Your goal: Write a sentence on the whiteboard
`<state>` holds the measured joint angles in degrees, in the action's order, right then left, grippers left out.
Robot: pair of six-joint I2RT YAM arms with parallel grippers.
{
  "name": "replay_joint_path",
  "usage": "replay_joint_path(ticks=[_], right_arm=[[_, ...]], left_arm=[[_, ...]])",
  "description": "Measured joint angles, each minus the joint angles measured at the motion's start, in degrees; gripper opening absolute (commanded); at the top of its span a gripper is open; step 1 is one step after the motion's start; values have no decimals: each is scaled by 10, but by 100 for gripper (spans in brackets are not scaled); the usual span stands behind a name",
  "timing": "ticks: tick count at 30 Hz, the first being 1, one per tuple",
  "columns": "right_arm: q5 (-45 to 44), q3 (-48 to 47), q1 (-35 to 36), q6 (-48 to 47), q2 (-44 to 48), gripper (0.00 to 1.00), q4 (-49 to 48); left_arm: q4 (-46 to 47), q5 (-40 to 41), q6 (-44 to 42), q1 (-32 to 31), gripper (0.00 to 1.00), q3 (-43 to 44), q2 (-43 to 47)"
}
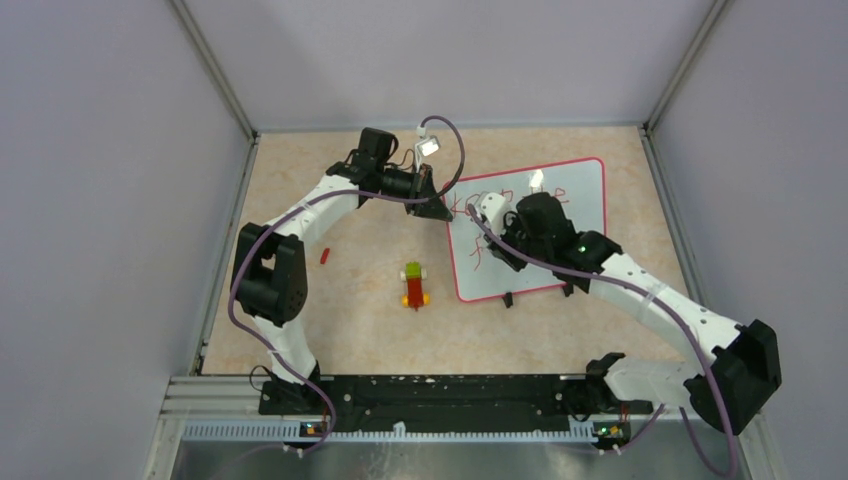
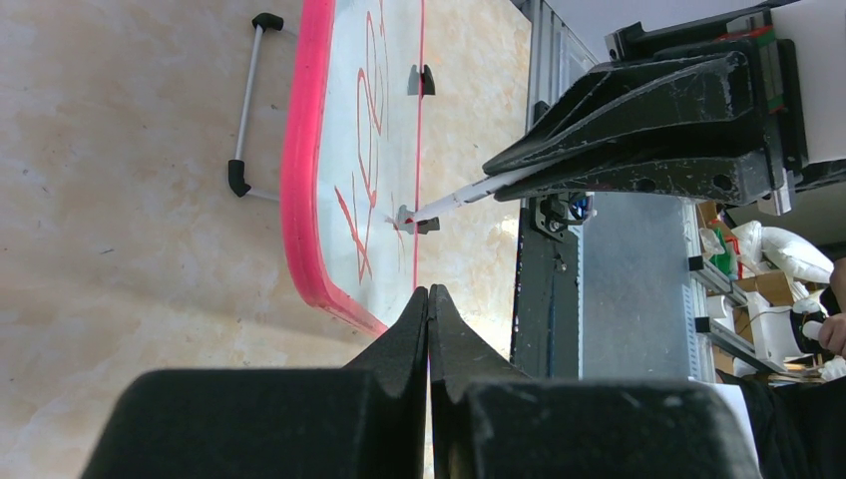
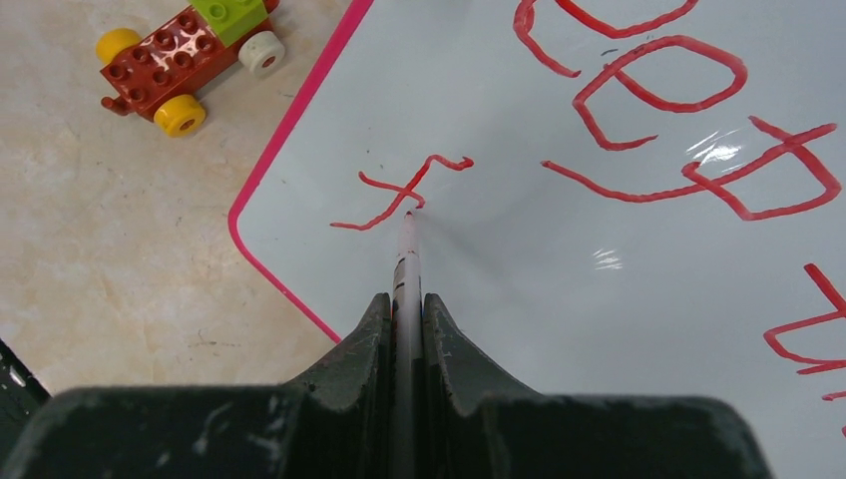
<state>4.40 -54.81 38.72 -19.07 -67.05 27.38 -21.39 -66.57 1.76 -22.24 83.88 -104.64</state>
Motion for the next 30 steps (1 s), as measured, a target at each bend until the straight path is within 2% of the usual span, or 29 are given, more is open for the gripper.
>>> replay_joint_path(ticks=[8, 24, 30], right_arm=[[15, 0, 0, 0, 28, 0, 11], [-29, 1, -1, 1, 4, 0, 5], [-30, 1, -22, 2, 12, 0, 5]], left_arm=[[0, 0, 0, 0, 0, 0, 0], [0, 2, 0, 0, 0, 0, 0], [0, 2, 0, 0, 0, 0, 0]])
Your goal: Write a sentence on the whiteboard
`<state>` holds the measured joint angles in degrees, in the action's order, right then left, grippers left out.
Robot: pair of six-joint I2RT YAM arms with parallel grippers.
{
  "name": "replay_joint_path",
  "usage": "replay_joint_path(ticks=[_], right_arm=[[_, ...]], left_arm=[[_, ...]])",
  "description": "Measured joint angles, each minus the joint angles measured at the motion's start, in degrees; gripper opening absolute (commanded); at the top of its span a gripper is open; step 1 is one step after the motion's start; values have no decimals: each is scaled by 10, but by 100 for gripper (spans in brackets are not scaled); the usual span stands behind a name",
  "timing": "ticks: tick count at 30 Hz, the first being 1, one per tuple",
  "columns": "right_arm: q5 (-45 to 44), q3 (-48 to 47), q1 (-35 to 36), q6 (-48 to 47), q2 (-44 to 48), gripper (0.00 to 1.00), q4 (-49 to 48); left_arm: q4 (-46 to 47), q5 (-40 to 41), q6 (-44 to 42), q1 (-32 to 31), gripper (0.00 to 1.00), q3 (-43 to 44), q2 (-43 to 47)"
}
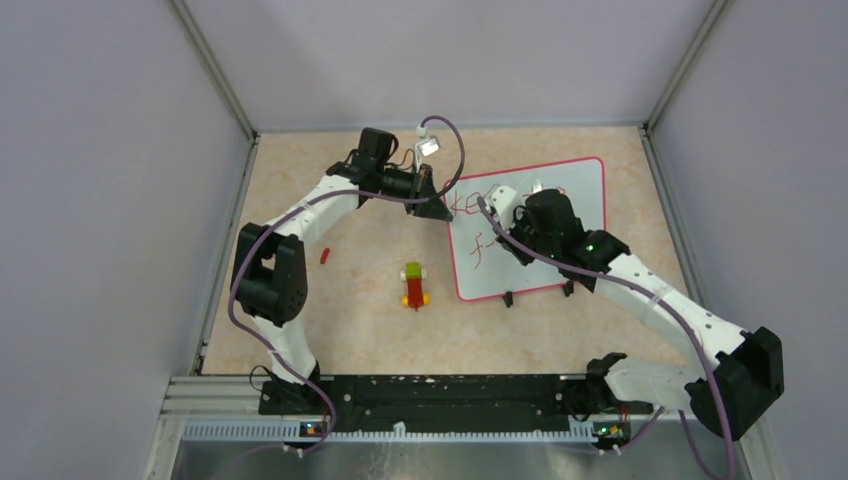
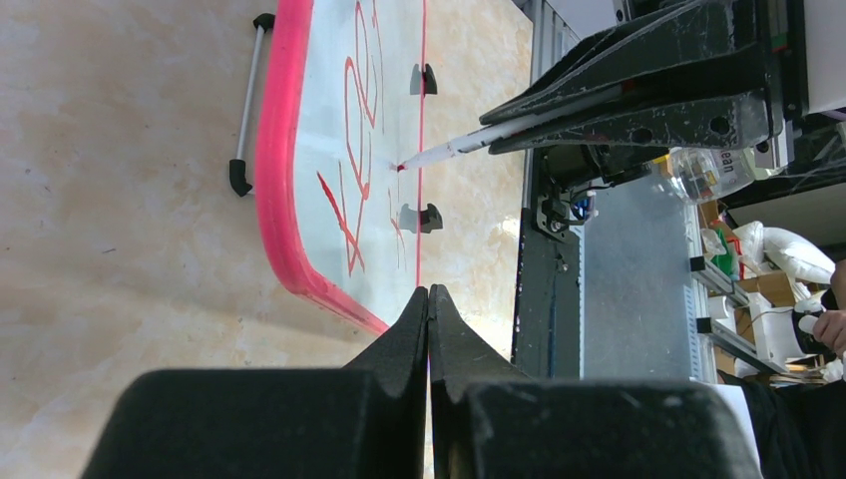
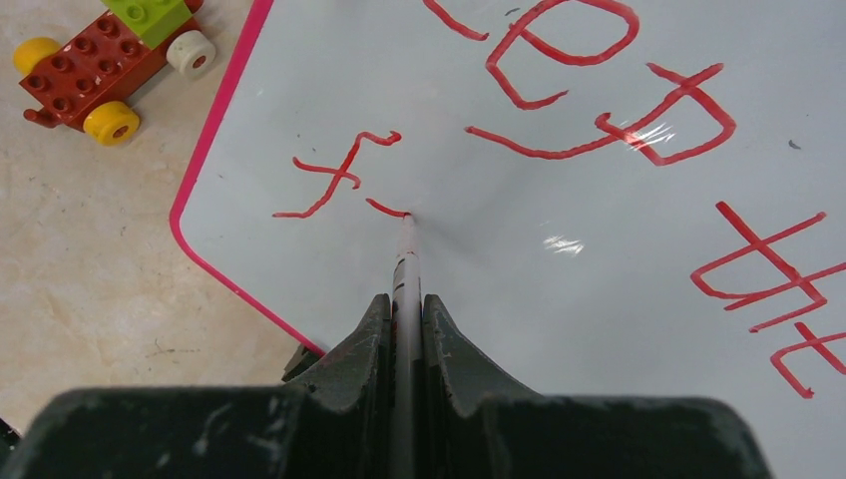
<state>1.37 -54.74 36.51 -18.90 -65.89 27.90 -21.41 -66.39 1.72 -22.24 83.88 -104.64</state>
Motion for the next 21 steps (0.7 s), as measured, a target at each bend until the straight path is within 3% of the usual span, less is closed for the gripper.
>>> replay_joint_path(ticks=[21], right_arm=[[52, 38, 5, -1, 2, 0, 9]], left_arm=[[0, 0, -2, 0, 0, 0, 0]])
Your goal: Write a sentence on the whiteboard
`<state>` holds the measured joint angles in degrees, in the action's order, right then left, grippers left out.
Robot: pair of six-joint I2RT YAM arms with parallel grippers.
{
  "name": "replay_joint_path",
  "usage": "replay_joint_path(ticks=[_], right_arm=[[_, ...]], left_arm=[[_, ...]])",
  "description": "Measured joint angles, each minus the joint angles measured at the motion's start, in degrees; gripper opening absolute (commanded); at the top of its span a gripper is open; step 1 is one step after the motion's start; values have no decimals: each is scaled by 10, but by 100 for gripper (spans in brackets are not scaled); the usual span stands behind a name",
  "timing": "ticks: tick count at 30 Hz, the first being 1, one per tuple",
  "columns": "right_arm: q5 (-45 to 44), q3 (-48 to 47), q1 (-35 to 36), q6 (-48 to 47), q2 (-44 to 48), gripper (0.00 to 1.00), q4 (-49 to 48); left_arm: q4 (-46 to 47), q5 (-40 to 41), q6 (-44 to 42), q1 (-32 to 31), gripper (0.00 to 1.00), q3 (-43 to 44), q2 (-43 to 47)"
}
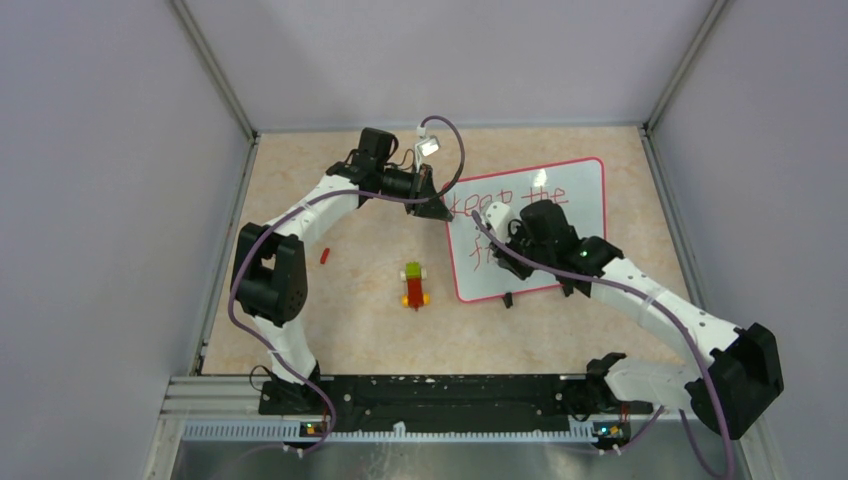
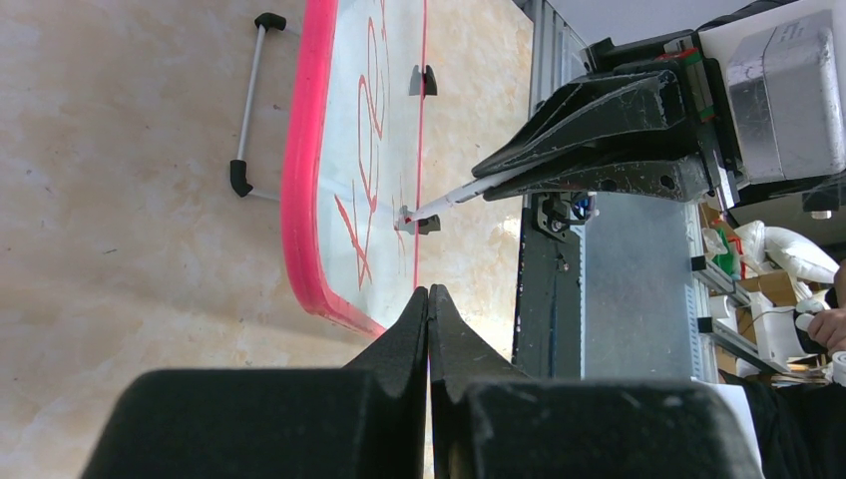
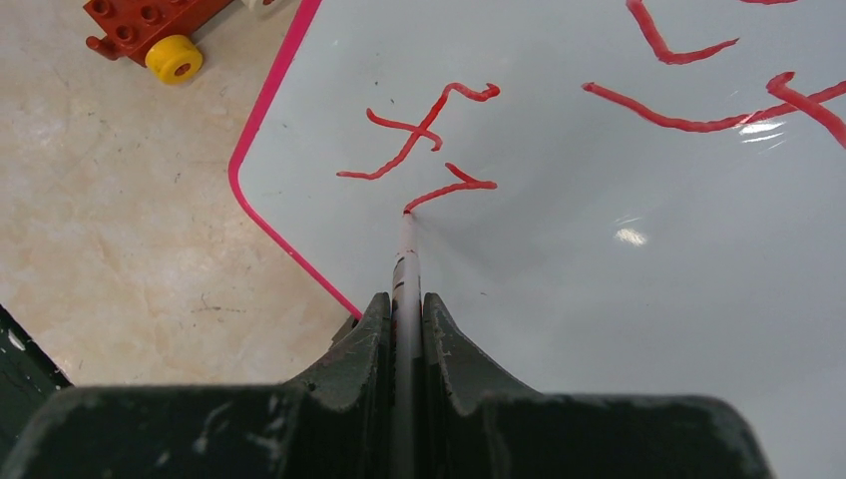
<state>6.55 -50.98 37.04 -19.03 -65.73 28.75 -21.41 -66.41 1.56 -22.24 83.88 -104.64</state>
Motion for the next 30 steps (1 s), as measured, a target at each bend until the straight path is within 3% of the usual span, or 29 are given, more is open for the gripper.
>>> replay_joint_path(ticks=[30], right_arm=[[-49, -60, 0, -5, -12, 0, -9]], left_arm=[[0, 0, 0, -2, 0, 0, 0]])
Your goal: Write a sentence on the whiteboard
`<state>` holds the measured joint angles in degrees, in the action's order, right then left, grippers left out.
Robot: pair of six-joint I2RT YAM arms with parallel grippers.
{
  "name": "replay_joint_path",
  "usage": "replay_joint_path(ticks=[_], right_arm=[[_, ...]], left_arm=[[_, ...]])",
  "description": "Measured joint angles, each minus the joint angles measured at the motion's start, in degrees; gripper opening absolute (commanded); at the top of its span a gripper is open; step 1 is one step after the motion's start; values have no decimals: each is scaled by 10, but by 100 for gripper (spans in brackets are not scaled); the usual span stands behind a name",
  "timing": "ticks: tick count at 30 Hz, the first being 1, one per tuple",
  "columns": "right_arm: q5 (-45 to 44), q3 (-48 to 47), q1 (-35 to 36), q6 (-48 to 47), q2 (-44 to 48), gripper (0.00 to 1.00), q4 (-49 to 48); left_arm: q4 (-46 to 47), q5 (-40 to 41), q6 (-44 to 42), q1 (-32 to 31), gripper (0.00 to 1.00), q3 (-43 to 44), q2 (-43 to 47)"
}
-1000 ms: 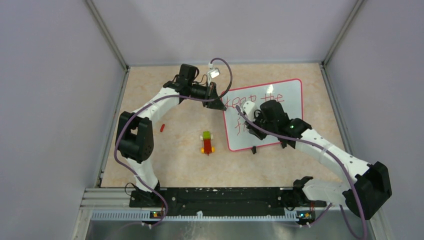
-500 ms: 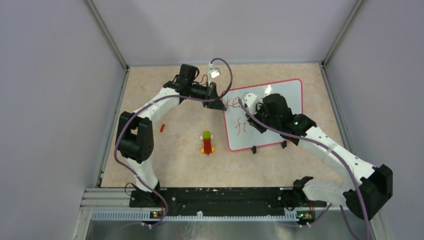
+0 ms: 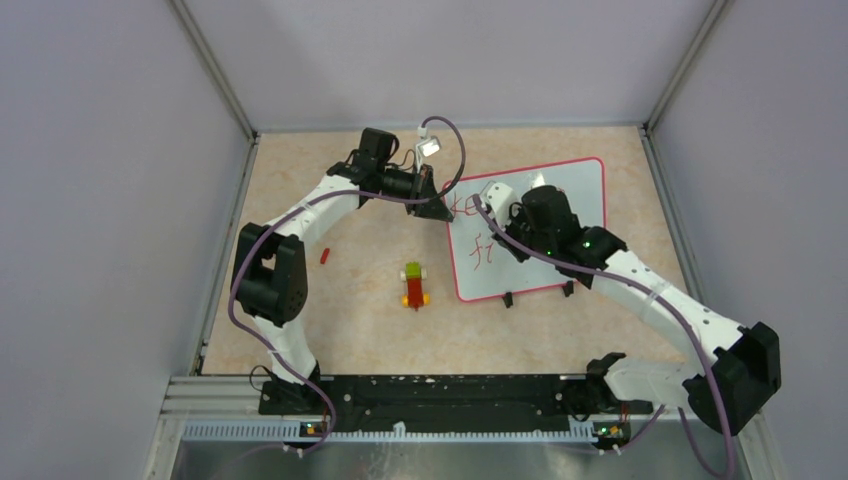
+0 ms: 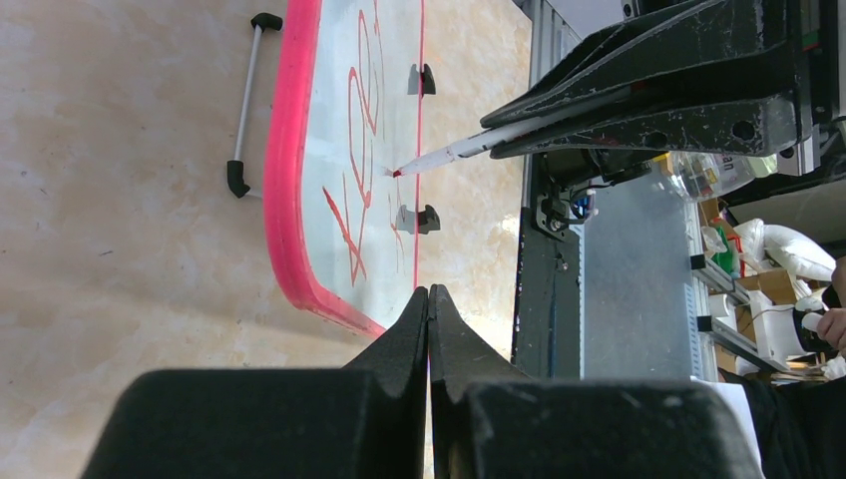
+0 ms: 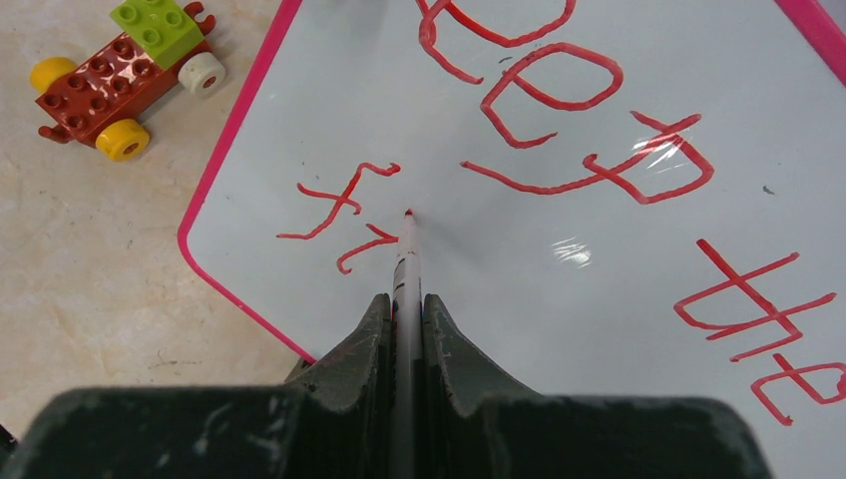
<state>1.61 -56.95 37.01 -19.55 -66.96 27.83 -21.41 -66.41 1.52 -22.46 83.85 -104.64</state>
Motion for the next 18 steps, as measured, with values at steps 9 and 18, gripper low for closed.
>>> replay_joint_path(ticks=[9, 18], right_arm=[[2, 7, 0, 0, 4, 0, 2], [2, 7, 0, 1, 40, 0, 26]], left_arm=[[0, 0, 0, 0, 0, 0, 0], [0, 0, 0, 0, 0, 0, 0]])
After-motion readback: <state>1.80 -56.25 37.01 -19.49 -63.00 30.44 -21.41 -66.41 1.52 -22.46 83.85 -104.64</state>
